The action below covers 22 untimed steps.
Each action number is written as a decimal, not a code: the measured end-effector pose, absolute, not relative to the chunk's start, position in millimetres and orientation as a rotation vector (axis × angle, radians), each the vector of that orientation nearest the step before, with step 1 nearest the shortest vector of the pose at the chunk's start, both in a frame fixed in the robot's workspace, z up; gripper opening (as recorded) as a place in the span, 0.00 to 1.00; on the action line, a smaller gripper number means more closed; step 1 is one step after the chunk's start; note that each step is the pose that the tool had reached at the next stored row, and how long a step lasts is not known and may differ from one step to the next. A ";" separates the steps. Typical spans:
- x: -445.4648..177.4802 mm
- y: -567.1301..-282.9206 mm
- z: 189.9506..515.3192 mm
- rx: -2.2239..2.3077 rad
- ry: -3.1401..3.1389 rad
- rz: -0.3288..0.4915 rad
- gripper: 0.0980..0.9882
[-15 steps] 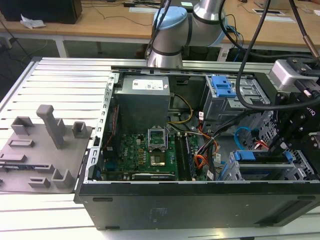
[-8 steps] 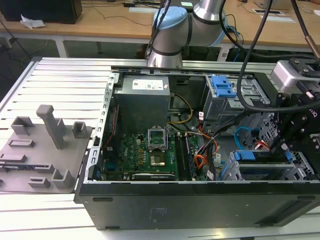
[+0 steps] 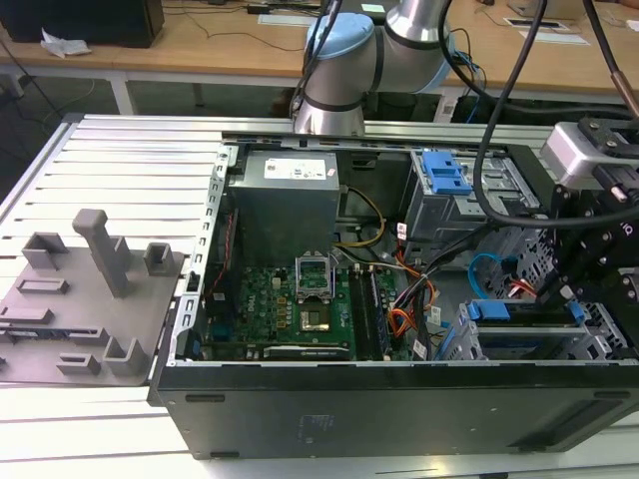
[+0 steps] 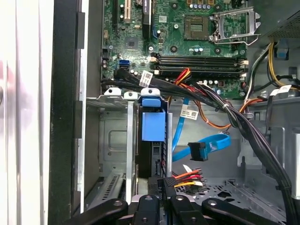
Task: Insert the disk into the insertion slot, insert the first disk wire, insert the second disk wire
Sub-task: 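Insert the first disk wire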
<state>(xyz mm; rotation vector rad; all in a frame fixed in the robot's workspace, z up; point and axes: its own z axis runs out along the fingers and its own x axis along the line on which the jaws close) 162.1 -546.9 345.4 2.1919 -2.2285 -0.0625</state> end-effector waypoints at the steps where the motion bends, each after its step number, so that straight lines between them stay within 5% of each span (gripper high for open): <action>1: 162.2 -546.8 345.5 2.194 -2.230 -0.067 0.07; 22: 164.0 -554.3 345.3 2.208 -2.244 -0.105 0.07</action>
